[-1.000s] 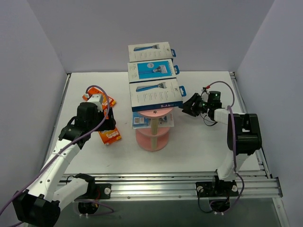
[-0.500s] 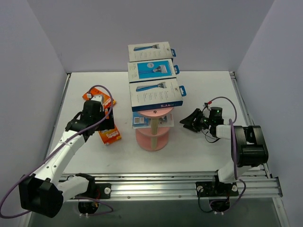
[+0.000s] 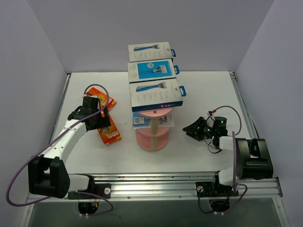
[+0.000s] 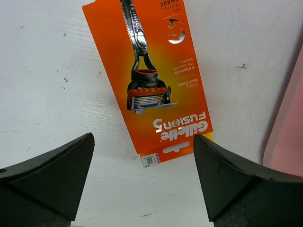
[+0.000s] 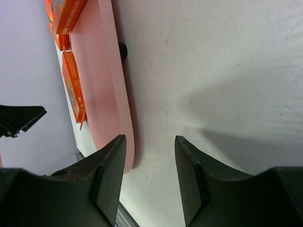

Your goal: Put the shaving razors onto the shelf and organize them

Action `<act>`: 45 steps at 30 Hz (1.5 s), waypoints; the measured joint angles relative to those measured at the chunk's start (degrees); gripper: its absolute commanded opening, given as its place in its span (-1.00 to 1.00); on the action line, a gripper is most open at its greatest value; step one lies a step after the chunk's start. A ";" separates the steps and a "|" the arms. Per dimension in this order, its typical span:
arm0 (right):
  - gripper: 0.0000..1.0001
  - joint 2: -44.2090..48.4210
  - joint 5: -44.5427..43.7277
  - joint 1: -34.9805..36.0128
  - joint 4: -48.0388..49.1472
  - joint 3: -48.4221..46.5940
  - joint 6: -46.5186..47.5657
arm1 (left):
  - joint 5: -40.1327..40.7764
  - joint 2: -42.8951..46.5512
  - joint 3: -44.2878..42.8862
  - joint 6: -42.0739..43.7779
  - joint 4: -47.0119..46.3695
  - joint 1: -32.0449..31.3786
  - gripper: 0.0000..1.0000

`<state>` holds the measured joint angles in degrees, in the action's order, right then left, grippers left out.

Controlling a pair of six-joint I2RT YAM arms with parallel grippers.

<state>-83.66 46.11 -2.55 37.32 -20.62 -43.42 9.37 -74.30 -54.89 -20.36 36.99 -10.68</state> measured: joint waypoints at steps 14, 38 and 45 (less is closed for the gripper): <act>-0.17 6.45 0.48 -0.04 0.09 6.03 1.55 | 0.96 -6.10 -3.39 5.16 -4.44 2.69 0.92; -0.17 6.91 2.25 -0.07 2.19 6.60 1.90 | -12.11 -26.12 -9.53 11.87 -25.62 9.66 0.87; -0.17 6.88 2.23 -0.07 2.27 6.60 1.90 | -14.19 -26.23 -9.53 11.58 -26.29 9.49 0.86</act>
<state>-76.77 48.34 -2.61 39.59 -14.02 -41.52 -4.82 -100.53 -64.42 -8.78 10.70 -1.19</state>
